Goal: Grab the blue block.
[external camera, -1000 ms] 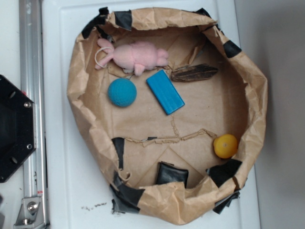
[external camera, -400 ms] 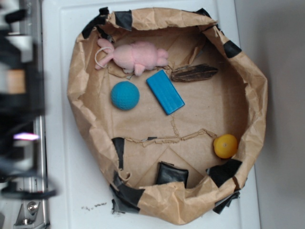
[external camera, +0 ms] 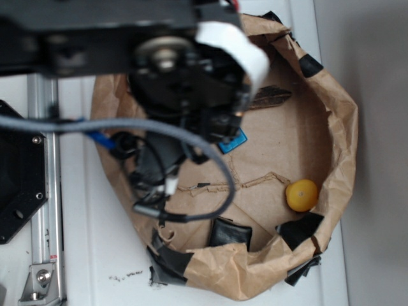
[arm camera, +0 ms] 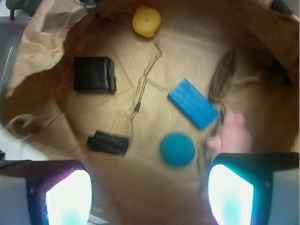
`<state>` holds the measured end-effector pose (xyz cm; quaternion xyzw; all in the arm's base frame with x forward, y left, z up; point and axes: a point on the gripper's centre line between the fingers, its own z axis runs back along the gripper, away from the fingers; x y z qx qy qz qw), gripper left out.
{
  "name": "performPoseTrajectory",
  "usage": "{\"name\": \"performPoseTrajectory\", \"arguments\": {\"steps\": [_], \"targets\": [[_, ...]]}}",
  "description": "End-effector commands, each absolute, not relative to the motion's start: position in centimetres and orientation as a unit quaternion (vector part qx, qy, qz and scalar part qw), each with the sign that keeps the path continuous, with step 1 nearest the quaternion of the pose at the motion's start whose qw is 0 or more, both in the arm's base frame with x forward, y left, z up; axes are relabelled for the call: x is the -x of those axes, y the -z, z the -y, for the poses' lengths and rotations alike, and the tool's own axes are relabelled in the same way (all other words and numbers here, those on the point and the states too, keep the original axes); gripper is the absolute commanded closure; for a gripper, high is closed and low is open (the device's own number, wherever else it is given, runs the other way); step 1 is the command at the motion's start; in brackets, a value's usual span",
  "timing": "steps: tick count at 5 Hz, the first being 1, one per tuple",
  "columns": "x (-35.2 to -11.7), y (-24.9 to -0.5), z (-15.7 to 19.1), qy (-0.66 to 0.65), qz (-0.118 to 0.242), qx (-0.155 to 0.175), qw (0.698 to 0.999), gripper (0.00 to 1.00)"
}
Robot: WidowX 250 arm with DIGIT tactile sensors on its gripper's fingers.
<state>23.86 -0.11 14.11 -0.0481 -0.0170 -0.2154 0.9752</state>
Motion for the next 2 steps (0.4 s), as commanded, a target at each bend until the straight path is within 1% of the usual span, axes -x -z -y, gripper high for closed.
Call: {"name": "performPoseTrajectory", "arguments": {"steps": [1, 2], "targets": [[-26.3, -9.2, -0.6, 0.305, 0.058, 0.004, 0.95, 0.0], [-27.5, -6.5, -0.4, 0.353, 0.086, -0.024, 0.931, 0.0]]}}
